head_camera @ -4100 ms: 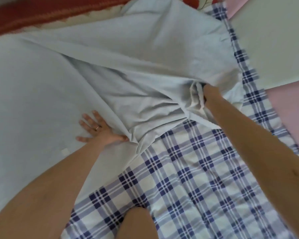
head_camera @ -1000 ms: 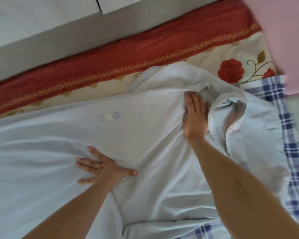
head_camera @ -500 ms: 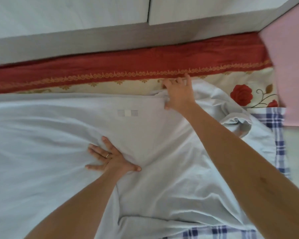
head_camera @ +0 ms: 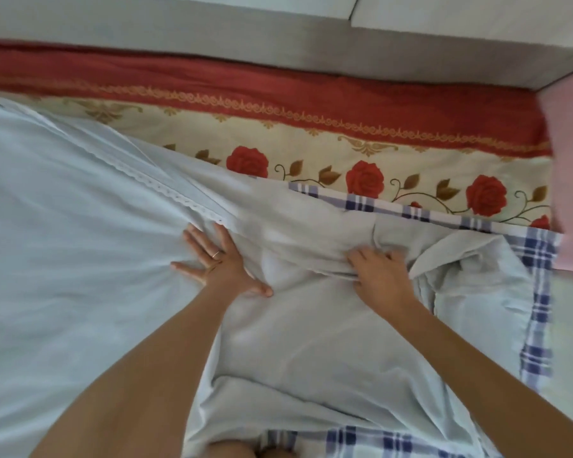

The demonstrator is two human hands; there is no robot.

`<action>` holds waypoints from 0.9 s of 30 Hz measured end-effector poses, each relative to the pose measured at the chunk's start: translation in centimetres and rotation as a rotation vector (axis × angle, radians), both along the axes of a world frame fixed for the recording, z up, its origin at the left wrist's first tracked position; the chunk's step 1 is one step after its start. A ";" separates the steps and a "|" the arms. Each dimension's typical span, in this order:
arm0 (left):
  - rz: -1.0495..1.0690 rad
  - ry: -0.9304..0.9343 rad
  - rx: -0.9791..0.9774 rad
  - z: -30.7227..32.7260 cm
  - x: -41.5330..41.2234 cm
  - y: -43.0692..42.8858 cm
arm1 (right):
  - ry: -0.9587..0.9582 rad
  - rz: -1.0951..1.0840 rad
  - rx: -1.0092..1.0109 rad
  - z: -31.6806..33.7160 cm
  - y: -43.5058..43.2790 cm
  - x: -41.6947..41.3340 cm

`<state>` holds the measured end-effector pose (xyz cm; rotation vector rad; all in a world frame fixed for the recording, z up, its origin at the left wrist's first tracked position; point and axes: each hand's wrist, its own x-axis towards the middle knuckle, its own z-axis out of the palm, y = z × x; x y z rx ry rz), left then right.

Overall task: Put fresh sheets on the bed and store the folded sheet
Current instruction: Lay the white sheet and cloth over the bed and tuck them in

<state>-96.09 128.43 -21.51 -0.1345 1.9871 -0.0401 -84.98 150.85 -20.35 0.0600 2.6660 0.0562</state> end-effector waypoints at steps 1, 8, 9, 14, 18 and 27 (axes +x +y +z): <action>0.005 0.011 0.009 0.2 0.0 -0.1 | -0.076 -0.043 0.011 0.5 0.6 -0.2; 0.016 0.090 0.092 1.5 1.3 -0.6 | 0.179 -0.458 -0.112 5.4 5.7 -4.9; 0.016 0.092 0.093 1.6 1.4 -0.5 | 0.275 -0.525 -0.104 5.9 7.0 -6.5; 0.028 0.084 0.040 1.1 1.3 -0.2 | 0.271 -0.496 0.120 4.6 11.2 -14.7; 0.019 0.099 0.023 0.2 1.1 -0.1 | 0.168 -0.551 0.278 2.5 11.7 -16.3; 0.018 0.123 0.015 -0.1 1.2 0.1 | -0.088 -0.402 0.248 2.8 12.2 -10.6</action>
